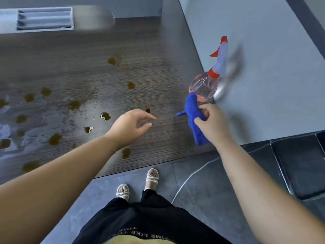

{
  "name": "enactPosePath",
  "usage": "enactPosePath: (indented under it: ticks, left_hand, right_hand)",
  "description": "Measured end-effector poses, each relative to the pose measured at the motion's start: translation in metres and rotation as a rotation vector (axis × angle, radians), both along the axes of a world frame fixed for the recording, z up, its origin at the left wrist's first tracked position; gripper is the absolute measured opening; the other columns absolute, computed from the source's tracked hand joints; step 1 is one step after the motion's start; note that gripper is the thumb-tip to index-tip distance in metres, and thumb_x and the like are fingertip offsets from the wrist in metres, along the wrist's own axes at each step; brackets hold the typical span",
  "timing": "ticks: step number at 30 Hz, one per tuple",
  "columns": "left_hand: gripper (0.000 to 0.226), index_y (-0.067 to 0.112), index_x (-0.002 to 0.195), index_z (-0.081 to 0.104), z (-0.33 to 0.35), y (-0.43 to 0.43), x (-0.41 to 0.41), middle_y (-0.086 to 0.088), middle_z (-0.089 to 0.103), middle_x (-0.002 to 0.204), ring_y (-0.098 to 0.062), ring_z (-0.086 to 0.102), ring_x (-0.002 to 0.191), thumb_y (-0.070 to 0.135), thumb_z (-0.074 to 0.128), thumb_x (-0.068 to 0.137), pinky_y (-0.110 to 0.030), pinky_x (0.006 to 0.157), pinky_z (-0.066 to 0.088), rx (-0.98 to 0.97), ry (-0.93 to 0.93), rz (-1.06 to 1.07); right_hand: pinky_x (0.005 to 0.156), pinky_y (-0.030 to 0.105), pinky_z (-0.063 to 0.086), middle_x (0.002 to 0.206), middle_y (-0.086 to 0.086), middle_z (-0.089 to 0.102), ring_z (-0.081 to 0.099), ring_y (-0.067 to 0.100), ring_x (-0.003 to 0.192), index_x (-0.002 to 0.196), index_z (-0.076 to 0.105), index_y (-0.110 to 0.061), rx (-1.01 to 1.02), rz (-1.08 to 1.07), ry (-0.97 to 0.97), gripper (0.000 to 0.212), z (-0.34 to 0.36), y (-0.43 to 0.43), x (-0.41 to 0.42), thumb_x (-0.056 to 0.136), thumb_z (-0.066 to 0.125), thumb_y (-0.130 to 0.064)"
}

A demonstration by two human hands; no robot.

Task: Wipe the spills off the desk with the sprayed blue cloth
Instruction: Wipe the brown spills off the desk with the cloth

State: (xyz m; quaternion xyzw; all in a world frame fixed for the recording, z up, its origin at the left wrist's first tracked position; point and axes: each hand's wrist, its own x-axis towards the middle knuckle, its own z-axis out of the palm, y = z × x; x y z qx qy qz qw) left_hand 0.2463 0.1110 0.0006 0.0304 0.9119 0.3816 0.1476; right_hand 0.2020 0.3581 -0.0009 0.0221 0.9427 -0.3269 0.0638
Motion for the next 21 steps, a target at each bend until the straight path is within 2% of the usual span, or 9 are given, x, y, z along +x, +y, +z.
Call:
enactPosePath:
  ticks: [3, 6, 8, 10, 12, 14, 18, 21]
  left_hand:
    - [0.025, 0.028, 0.116, 0.064, -0.007, -0.031, 0.016, 0.005, 0.058, 0.123, -0.017, 0.045, 0.121, 0.028, 0.058, 0.092, -0.033, 0.103, 0.034, -0.146, -0.005, 0.078]
    - [0.028, 0.029, 0.119, 0.061, -0.013, -0.051, 0.03, 0.001, 0.055, 0.13, -0.021, 0.04, 0.126, 0.031, 0.056, 0.092, -0.036, 0.107, 0.029, -0.233, -0.042, 0.085]
    - [0.032, 0.028, 0.123, 0.059, -0.014, -0.058, 0.037, -0.001, 0.052, 0.132, -0.023, 0.036, 0.128, 0.031, 0.056, 0.092, -0.037, 0.108, 0.028, -0.267, -0.055, 0.074]
    - [0.035, 0.029, 0.127, 0.056, -0.013, -0.062, 0.039, -0.001, 0.048, 0.135, -0.024, 0.032, 0.13, 0.033, 0.055, 0.092, -0.037, 0.109, 0.027, -0.3, -0.063, 0.057]
    - [0.039, 0.03, 0.131, 0.052, -0.014, -0.065, 0.039, 0.0, 0.044, 0.139, -0.024, 0.027, 0.133, 0.035, 0.053, 0.092, -0.037, 0.109, 0.026, -0.339, -0.085, 0.035]
    - [0.042, 0.03, 0.134, 0.048, -0.016, -0.069, 0.038, 0.001, 0.04, 0.141, -0.024, 0.023, 0.135, 0.036, 0.052, 0.093, -0.038, 0.11, 0.026, -0.365, -0.101, 0.02]
    - [0.048, 0.026, 0.139, 0.043, -0.019, -0.074, 0.04, 0.001, 0.035, 0.147, -0.025, 0.02, 0.138, 0.036, 0.052, 0.093, -0.038, 0.112, 0.024, -0.417, -0.091, -0.003]
    - [0.048, 0.025, 0.138, 0.044, -0.023, -0.076, 0.047, 0.002, 0.034, 0.148, -0.023, 0.021, 0.138, 0.036, 0.052, 0.092, -0.038, 0.111, 0.027, -0.447, -0.088, -0.036]
  right_hand:
    - [0.07, 0.028, 0.038, 0.101, 0.006, 0.055, 0.053, 0.023, 0.087, 0.1, 0.064, -0.007, 0.179, 0.131, 0.137, 0.027, 0.004, -0.011, 0.008, 0.073, 0.066, -0.003]
    - [0.086, 0.04, 0.046, 0.123, 0.009, 0.048, 0.046, 0.031, 0.111, 0.113, 0.061, -0.012, 0.365, 0.295, -0.007, 0.04, -0.019, -0.033, 0.028, 0.075, 0.072, -0.017]
    - [0.101, 0.044, 0.038, 0.143, 0.007, 0.035, 0.033, 0.033, 0.127, 0.13, 0.05, -0.017, 0.488, 0.335, -0.057, 0.06, -0.037, -0.043, 0.041, 0.078, 0.071, -0.038]
    - [0.11, 0.049, 0.023, 0.155, 0.008, 0.019, 0.018, 0.036, 0.139, 0.142, 0.037, -0.019, 0.519, 0.362, -0.037, 0.07, -0.05, -0.047, 0.043, 0.084, 0.063, -0.048]
    - [0.113, 0.053, 0.019, 0.158, 0.01, 0.013, 0.014, 0.039, 0.142, 0.146, 0.031, -0.019, 0.54, 0.402, -0.019, 0.068, -0.06, -0.047, 0.041, 0.09, 0.054, -0.048]
    - [0.111, 0.054, 0.026, 0.157, 0.013, 0.018, 0.022, 0.041, 0.139, 0.146, 0.032, -0.016, 0.565, 0.425, -0.002, 0.063, -0.067, -0.046, 0.04, 0.093, 0.05, -0.044]
    - [0.109, 0.047, 0.031, 0.154, 0.017, 0.024, 0.03, 0.04, 0.137, 0.144, 0.035, -0.007, 0.581, 0.471, 0.022, 0.061, -0.073, -0.048, 0.053, 0.097, 0.034, -0.045]
    - [0.108, 0.047, 0.032, 0.153, 0.018, 0.026, 0.03, 0.041, 0.137, 0.144, 0.035, -0.006, 0.589, 0.524, 0.021, 0.063, -0.076, -0.045, 0.061, 0.096, 0.022, -0.045]
